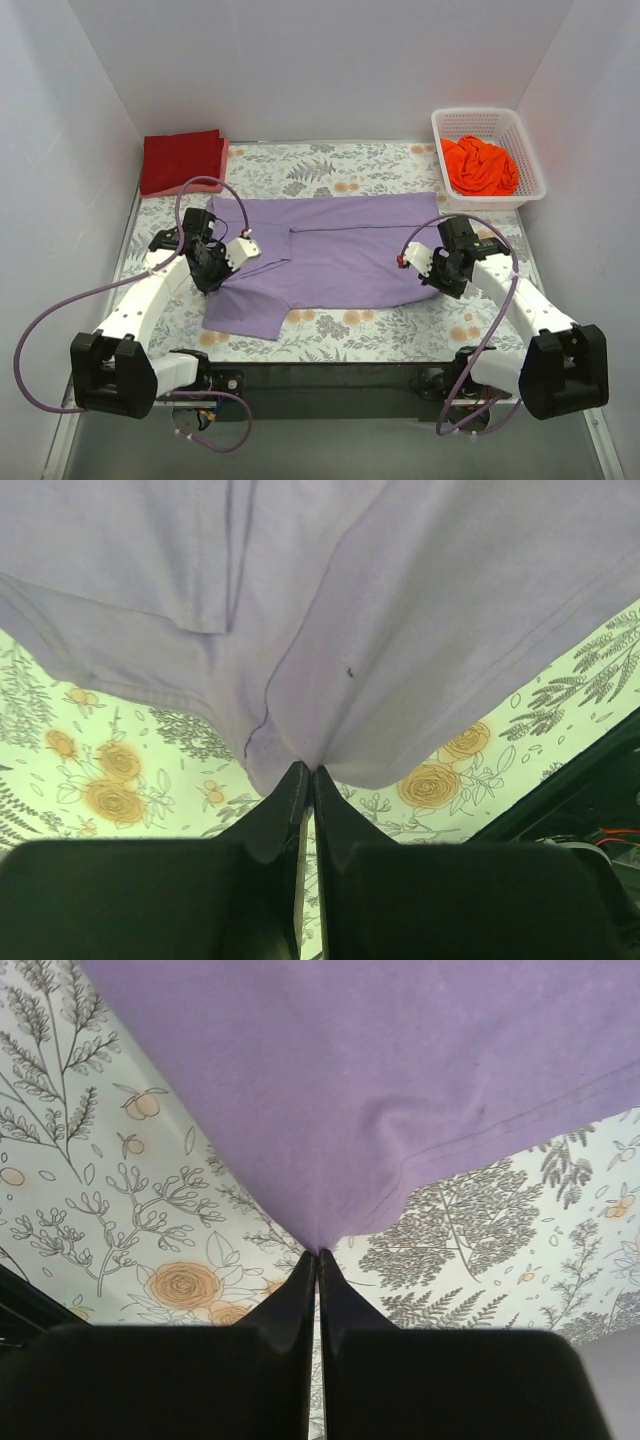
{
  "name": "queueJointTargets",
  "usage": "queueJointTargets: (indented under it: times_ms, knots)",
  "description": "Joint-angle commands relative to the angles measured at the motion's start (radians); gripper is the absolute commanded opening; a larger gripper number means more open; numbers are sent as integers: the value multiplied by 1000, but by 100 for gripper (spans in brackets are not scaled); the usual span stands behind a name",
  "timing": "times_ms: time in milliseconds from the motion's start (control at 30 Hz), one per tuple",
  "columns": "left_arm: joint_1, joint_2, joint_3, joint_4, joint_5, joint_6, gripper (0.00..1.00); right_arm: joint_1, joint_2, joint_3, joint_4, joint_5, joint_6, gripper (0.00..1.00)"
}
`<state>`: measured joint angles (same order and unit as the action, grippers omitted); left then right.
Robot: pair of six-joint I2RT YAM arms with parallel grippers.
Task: Fold and stack the t-shirts
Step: Fold the tshirt
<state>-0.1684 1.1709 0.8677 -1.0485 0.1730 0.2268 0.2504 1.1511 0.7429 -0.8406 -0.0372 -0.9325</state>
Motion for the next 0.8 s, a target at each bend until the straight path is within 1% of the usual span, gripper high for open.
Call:
queueJointTargets:
  times_ms: [0,167,400,533,600,767]
  knots:
    - [15,41,83,2,23,-9,0,-34,56,91,-20,-29,-67,1]
    - [26,139,177,39,14,-12,0,-97,131,193,-22,-46,-109,1]
    - [30,286,315,90,-23,-27,0,-155,242,292,-14,-61,-138,1]
    - [35,349,370,131,-43,-15,0,-166,303,337,0,-67,-140,1]
    - [35,403,404,125,-38,-21,0,-168,337,351,9,-64,-146,1]
    - [35,473,484,127,-43,-23,0,-175,410,392,32,-58,-152,1]
